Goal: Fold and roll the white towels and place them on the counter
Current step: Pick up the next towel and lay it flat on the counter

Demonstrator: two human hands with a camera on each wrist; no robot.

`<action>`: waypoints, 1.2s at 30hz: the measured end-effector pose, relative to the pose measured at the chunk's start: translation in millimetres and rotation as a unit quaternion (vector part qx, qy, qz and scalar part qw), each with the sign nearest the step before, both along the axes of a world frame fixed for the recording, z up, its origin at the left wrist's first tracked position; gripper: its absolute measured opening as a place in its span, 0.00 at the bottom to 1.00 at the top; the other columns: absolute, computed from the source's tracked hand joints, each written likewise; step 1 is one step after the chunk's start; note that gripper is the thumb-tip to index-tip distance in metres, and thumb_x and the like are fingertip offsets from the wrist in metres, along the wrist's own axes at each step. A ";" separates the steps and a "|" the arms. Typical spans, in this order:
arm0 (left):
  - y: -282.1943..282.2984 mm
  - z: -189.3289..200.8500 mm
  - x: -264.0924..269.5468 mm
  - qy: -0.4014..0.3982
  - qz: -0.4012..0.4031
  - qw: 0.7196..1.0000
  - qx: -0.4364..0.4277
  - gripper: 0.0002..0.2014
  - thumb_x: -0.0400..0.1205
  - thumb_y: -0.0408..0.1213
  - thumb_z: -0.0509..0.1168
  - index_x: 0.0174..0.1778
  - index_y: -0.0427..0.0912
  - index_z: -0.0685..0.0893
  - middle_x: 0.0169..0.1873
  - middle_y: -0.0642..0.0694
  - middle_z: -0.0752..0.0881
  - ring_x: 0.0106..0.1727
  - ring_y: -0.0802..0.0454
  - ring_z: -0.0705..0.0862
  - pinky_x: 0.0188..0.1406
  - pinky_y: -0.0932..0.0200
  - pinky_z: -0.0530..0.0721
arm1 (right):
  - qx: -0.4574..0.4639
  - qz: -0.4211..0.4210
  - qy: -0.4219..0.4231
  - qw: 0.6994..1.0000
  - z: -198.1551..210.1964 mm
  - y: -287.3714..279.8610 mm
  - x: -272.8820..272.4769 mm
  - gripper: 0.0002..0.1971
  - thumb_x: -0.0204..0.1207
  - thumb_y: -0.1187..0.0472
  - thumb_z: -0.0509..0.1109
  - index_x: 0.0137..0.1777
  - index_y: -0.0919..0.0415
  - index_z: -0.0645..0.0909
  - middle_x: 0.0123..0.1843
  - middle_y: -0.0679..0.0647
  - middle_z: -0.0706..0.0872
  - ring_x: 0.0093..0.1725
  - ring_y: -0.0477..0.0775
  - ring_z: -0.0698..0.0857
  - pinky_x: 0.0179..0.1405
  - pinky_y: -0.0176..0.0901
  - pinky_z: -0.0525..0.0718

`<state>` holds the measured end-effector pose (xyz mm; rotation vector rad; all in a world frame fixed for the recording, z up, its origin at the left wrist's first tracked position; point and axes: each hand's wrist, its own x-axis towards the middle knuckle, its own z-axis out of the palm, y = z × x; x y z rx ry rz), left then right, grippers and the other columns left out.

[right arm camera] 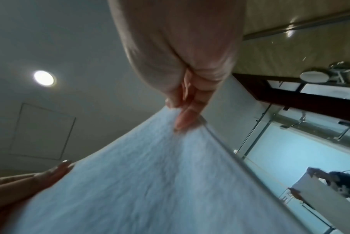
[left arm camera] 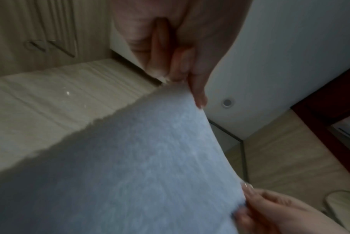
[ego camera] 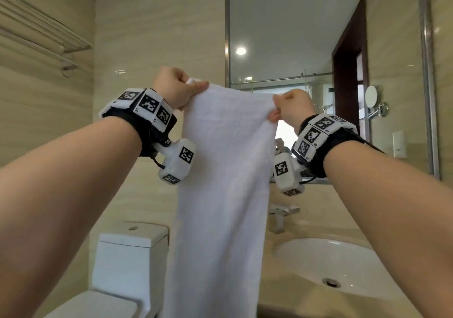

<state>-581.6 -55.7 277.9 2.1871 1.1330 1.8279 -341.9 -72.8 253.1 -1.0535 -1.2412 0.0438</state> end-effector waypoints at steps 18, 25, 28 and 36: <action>-5.9 8.2 -2.8 -0.100 -0.131 0.984 0.072 0.09 0.83 0.37 0.65 0.36 0.44 0.82 0.17 0.52 0.84 0.21 0.61 0.84 0.32 0.66 0.85 | 0.102 0.019 0.077 0.992 25.7 -26.6 1.1 0.09 0.79 0.60 0.69 0.39 0.61 0.82 0.31 0.53 0.87 0.27 0.44 0.85 0.44 0.38 0.85; -0.9 2.9 2.7 -0.151 -0.064 0.986 0.033 0.09 0.80 0.41 0.66 0.33 0.45 0.82 0.28 0.49 0.85 0.34 0.51 0.83 0.45 0.54 0.85 | 0.074 0.032 0.094 0.992 27.1 -36.6 -9.8 0.06 0.78 0.61 0.72 0.45 0.63 0.78 0.23 0.54 0.83 0.19 0.46 0.81 0.28 0.36 0.83; 19.6 -17.6 3.1 -0.107 -0.030 0.992 -0.052 0.08 0.79 0.39 0.68 0.34 0.45 0.81 0.30 0.47 0.81 0.34 0.49 0.78 0.38 0.58 0.76 | -0.018 0.019 0.089 0.996 6.0 -22.8 1.4 0.07 0.75 0.62 0.75 0.41 0.61 0.79 0.31 0.55 0.83 0.24 0.50 0.81 0.30 0.39 0.85; 64.5 -58.8 45.6 -0.177 -0.208 0.932 -0.238 0.06 0.85 0.28 0.60 0.46 0.27 0.78 0.35 0.35 0.89 0.25 0.47 0.88 0.28 0.53 0.89 | -0.119 -0.032 0.143 0.982 -33.3 38.6 23.7 0.10 0.76 0.71 0.66 0.33 0.65 0.75 0.26 0.57 0.82 0.10 0.44 0.74 0.11 0.30 0.68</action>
